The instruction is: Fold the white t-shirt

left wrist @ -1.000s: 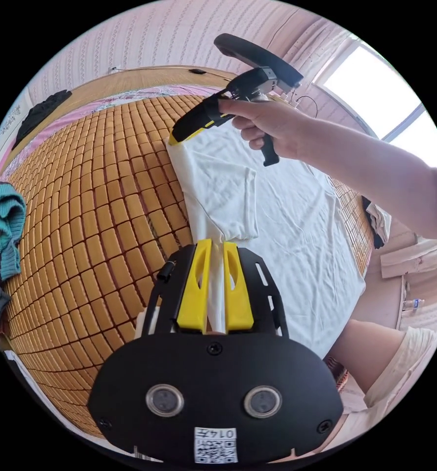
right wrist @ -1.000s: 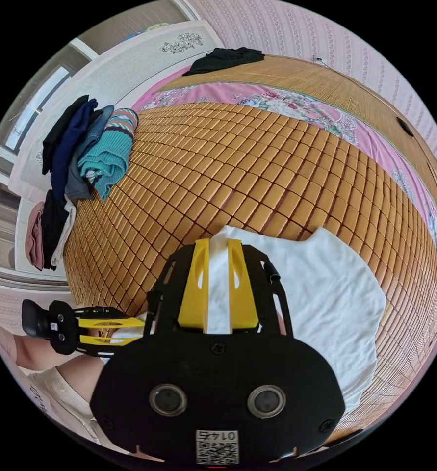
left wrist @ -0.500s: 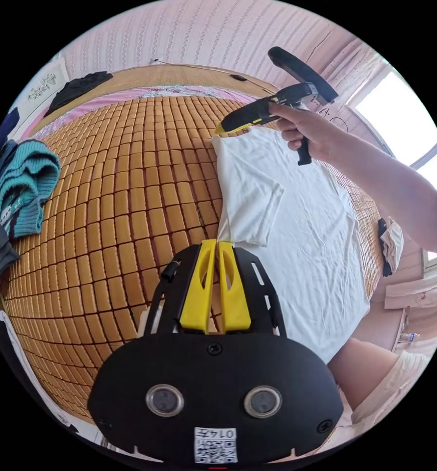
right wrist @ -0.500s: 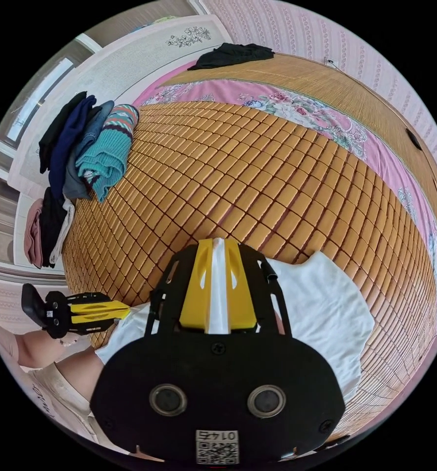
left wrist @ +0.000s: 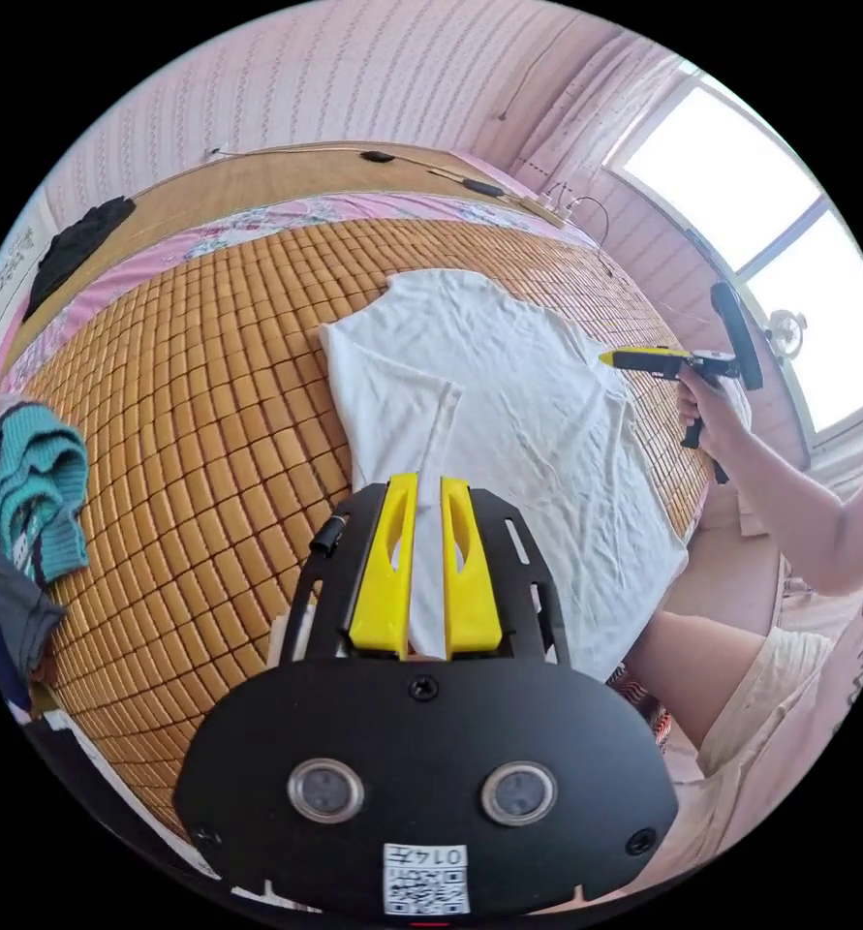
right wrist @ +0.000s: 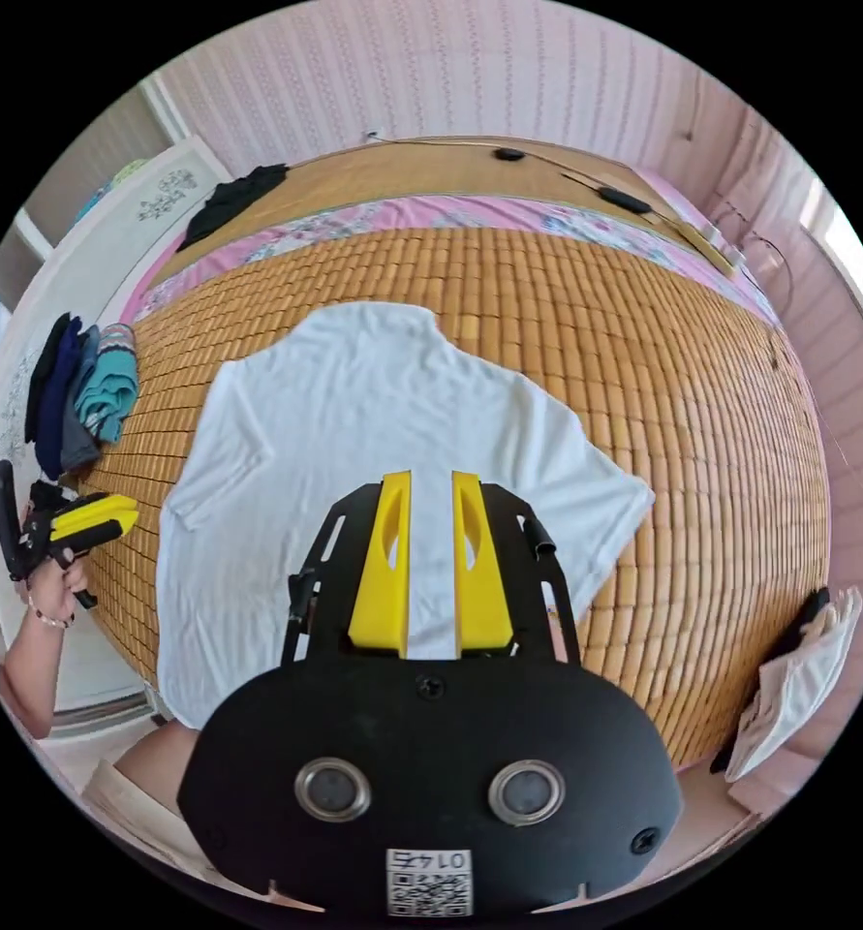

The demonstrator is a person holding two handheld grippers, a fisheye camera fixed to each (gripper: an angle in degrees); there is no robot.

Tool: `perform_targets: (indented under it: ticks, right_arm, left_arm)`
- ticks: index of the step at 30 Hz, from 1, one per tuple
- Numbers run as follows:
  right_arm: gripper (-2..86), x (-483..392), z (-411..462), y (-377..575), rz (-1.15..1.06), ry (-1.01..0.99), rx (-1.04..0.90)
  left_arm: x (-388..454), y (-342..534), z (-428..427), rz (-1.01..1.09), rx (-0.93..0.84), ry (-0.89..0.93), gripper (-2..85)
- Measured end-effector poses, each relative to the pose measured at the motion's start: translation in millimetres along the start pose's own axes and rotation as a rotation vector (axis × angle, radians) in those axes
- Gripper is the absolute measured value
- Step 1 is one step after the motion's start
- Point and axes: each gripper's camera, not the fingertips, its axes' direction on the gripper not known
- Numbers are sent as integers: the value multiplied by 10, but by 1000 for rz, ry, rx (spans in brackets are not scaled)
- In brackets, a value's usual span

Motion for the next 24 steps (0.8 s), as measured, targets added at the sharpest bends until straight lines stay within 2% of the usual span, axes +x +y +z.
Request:
perform_targets:
  ticks: [4, 9, 11, 17, 21, 24]
  right_arm:
    - [74, 697, -92, 434, 185, -65, -11]
    - [75, 1117, -143, 603, 278, -143, 51]
    - [74, 1224, -121, 635, 284, -184, 55]
    - [60, 1449, -164, 803, 282, -253, 23]
    - [47, 1577, -201, 943, 303, -318, 36]
    - [32, 1699, -258, 999, 323, -356, 49]
  left_arm:
    - [382, -710, 415, 149, -12, 103, 45]
    - [1108, -1803, 1224, 292, -67, 278, 40]
    - [1359, -2106, 1474, 332, -86, 294, 40]
    - [2123, -2842, 2231, 457, -146, 215, 52]
    - [2420, -3022, 2762, 508, -263, 154, 58]
    - [2456, -3046, 2922, 550, -288, 119, 22]
